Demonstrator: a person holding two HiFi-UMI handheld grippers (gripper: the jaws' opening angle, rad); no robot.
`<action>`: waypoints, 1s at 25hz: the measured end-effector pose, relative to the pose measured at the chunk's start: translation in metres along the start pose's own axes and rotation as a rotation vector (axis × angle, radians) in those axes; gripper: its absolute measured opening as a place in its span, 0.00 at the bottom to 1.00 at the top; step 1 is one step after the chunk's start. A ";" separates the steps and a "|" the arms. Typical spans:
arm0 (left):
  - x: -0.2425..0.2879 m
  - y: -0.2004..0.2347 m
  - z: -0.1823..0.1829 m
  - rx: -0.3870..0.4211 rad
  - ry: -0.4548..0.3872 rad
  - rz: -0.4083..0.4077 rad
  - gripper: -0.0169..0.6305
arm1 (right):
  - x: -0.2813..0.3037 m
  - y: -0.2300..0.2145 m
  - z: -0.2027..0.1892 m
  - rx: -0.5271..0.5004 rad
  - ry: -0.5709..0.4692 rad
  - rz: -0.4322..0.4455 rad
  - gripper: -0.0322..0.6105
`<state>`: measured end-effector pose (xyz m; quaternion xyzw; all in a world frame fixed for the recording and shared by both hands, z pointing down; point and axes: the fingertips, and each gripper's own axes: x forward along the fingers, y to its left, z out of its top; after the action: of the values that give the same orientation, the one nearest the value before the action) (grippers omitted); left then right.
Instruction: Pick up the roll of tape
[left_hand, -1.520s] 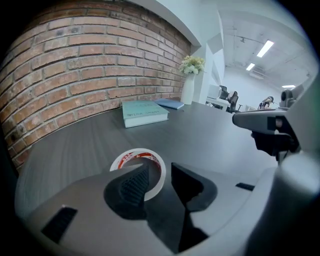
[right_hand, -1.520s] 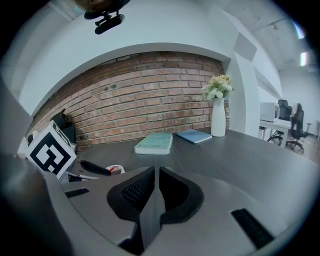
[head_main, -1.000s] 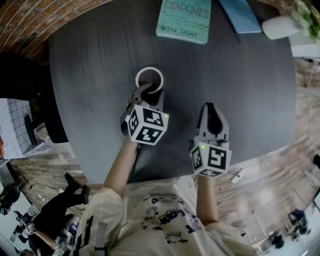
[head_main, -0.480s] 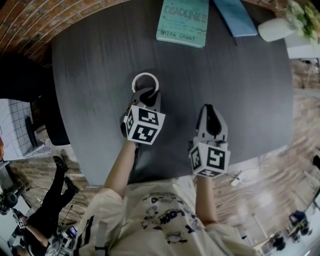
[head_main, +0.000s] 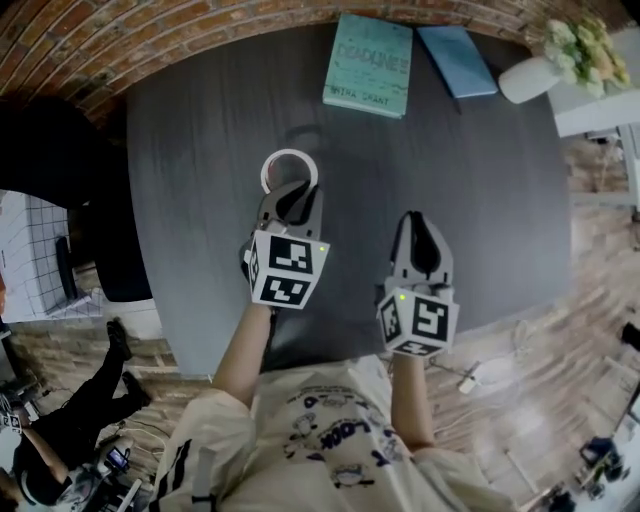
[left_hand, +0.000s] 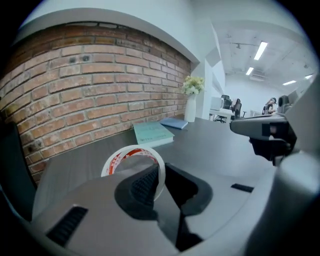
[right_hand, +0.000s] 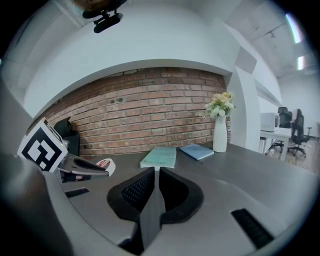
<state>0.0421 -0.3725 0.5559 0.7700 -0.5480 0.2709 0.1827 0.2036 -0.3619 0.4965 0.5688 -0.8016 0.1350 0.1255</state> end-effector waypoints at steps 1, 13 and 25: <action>-0.009 0.001 0.007 -0.004 -0.025 0.003 0.09 | -0.003 0.004 0.005 -0.001 -0.013 0.002 0.10; -0.131 0.024 0.065 0.000 -0.257 0.045 0.09 | -0.060 0.057 0.069 -0.038 -0.180 -0.029 0.10; -0.221 0.017 0.095 0.026 -0.441 0.045 0.09 | -0.129 0.084 0.110 -0.080 -0.300 -0.091 0.10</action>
<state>-0.0089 -0.2686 0.3450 0.8005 -0.5882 0.1070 0.0422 0.1602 -0.2609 0.3423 0.6128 -0.7895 0.0108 0.0328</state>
